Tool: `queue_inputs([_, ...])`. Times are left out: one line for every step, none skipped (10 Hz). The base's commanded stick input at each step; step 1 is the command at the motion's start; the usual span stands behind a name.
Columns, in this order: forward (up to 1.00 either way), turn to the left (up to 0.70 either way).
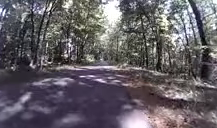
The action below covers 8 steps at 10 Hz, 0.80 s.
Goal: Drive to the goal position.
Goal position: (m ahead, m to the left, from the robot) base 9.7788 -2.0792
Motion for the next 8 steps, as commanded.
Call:
queue_inputs([0.45, 0.27])
queue_inputs([0.45, 0.27])
queue_inputs([0.45, 0.27])
queue_inputs([0.45, 0.27])
queue_inputs([0.45, 0.10])
queue_inputs([0.45, 0.00])
queue_inputs([0.45, 0.00])
queue_inputs([0.45, 0.00])
